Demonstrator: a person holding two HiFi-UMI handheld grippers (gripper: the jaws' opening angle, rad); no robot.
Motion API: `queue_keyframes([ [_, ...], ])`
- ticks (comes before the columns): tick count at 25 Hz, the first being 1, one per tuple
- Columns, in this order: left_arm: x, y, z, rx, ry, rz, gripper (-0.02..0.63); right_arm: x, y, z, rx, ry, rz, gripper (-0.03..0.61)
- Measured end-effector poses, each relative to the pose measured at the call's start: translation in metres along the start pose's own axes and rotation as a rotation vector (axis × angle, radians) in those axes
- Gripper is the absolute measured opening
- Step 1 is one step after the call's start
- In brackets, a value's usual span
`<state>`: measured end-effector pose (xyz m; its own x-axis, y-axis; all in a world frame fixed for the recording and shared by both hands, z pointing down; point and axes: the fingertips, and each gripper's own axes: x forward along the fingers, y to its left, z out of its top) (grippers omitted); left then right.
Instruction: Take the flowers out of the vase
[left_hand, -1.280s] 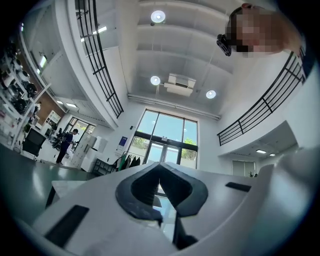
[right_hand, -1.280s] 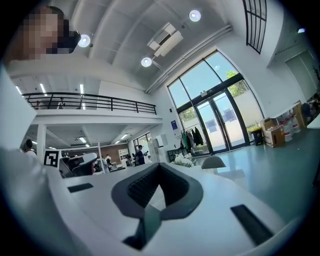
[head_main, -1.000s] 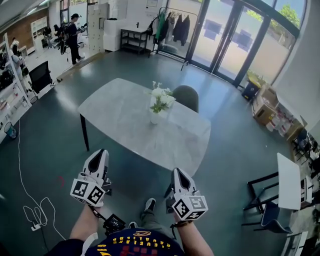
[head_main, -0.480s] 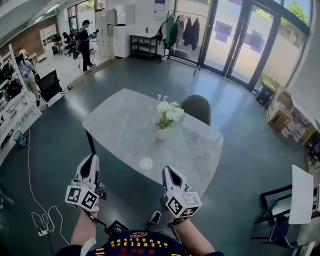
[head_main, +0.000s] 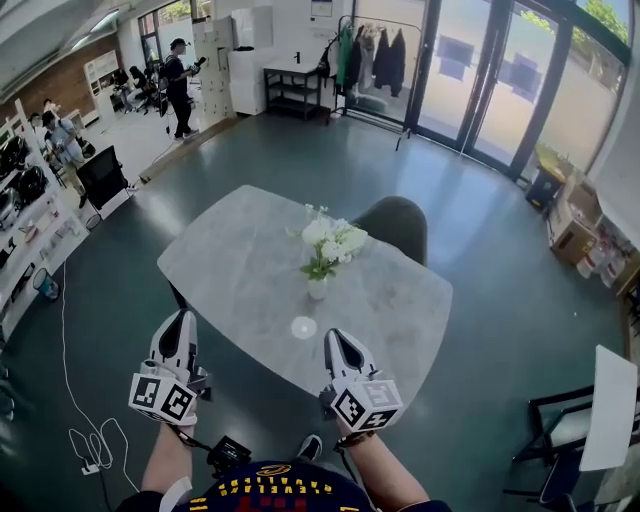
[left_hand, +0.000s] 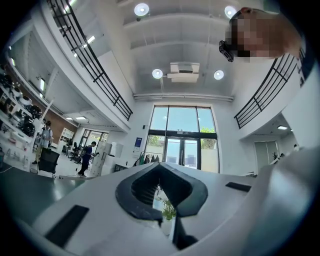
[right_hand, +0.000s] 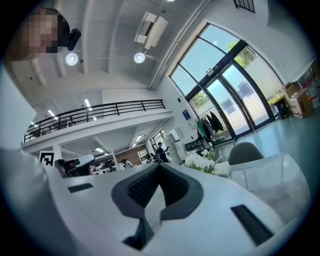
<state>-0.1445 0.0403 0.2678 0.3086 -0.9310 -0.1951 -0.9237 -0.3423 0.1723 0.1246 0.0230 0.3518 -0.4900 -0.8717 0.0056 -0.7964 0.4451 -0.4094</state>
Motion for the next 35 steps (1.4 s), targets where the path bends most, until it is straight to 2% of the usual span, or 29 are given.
queue_keyframes([
  [5,0.022,-0.007,0.002,0.003,-0.01,0.008,0.003,0.012,-0.017,0.008,0.007,0.0,0.017,0.005],
  [13,0.047,-0.025,0.002,0.012,-0.022,-0.029,0.003,0.01,-0.037,0.022,0.01,-0.023,0.001,0.005],
  [22,0.099,-0.043,-0.017,-0.028,-0.012,-0.138,0.003,0.005,-0.077,0.039,-0.007,-0.07,-0.114,0.005],
  [29,0.143,-0.018,-0.027,-0.07,-0.004,-0.193,0.003,0.034,-0.086,0.043,-0.023,-0.076,-0.182,0.005],
  [35,0.185,0.02,-0.038,-0.095,0.018,-0.228,0.003,0.076,-0.087,0.034,-0.021,-0.068,-0.223,0.005],
])
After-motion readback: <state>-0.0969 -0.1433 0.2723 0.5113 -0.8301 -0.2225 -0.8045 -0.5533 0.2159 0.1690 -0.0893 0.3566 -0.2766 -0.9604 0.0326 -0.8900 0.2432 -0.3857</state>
